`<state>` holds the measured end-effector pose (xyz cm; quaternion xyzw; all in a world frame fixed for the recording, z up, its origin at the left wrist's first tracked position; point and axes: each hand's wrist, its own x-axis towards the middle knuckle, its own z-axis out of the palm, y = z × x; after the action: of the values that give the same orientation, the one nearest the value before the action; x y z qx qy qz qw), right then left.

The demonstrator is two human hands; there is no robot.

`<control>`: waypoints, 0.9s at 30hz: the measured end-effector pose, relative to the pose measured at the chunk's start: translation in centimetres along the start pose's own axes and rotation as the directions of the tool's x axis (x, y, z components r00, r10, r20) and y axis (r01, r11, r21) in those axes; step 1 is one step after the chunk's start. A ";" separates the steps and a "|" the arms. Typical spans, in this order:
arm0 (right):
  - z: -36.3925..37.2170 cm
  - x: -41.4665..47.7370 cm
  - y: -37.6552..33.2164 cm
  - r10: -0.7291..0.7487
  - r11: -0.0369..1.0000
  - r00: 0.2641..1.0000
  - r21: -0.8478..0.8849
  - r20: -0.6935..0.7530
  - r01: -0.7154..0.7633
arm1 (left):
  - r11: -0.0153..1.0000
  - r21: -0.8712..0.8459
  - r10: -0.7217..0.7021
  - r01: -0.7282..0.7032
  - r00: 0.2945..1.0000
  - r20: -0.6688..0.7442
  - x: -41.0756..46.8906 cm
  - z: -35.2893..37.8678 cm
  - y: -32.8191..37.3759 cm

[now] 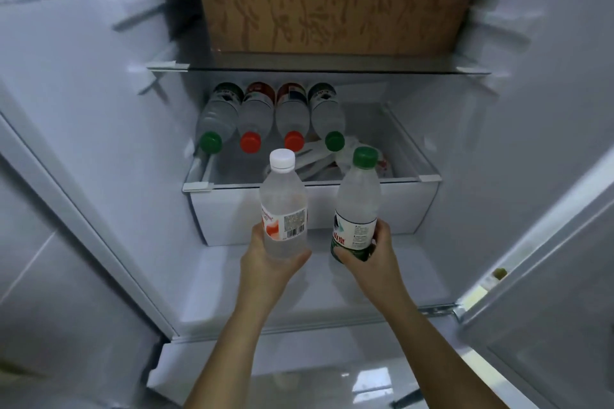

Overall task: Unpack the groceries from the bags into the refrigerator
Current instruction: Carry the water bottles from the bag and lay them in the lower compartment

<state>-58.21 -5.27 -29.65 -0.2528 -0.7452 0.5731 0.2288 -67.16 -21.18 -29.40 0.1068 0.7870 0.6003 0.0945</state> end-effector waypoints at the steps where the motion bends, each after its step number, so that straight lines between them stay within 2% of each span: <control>1: -0.1 0.0 0.0 -0.003 1.000 1.000 -0.003 0.006 0.003 | 1.000 0.000 0.005 -0.005 1.000 0.005 0.0 0.0 -0.1; 5: -0.5 0.0 -0.1 0.006 0.999 0.999 -0.032 0.042 -0.005 | 0.999 0.034 0.026 -0.026 1.000 -0.001 -0.2 -0.2 -0.2; 7: -0.9 -0.1 -0.6 -0.016 0.998 0.999 -0.056 0.034 0.018 | 0.994 0.097 0.063 -0.056 0.995 -0.078 -0.7 -0.9 0.5; 10: -1.9 -0.4 -2.9 -0.080 0.995 0.994 -0.065 -0.070 0.076 | 0.968 0.141 0.236 -0.209 0.948 -0.212 -0.8 -2.3 3.2; 12: -2.5 -0.3 -5.6 -0.148 0.988 0.975 -0.058 -0.166 0.140 | 0.932 0.159 0.358 -0.327 0.901 -0.247 -0.1 -3.1 5.7; 15: -3.2 0.4 -9.9 -0.272 0.962 0.927 -0.084 -0.259 0.258 | 0.873 0.179 0.484 -0.454 0.849 -0.209 1.4 -3.2 9.2; 17: -3.2 1.5 -11.8 -0.333 0.941 0.905 -0.149 -0.264 0.303 | 0.849 0.187 0.523 -0.494 0.837 -0.160 2.3 -2.9 10.7; 19: -2.7 3.0 -12.8 -0.330 0.925 0.926 -0.262 -0.186 0.277 | 0.853 0.171 0.513 -0.493 0.851 -0.109 3.3 -2.6 11.5; 21: -2.0 4.2 -12.9 -0.281 0.882 0.956 -0.415 -0.088 0.221 | 0.894 0.137 0.437 -0.427 0.898 -0.056 4.0 -2.0 11.7; 23: -1.6 4.5 -12.7 -0.224 0.819 0.973 -0.552 -0.059 0.155 | 0.927 0.109 0.366 -0.360 0.930 -0.041 4.2 -1.5 11.4; 27: -2.6 4.0 -12.9 -0.213 0.808 0.974 -0.574 -0.074 0.133 | 0.931 0.053 0.365 -0.361 0.928 -0.077 4.2 -1.3 10.8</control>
<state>-61.07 -3.58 -16.31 -0.2783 -0.8841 0.2847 0.2445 -70.99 -18.43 -18.73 0.2264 0.7683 0.5963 -0.0542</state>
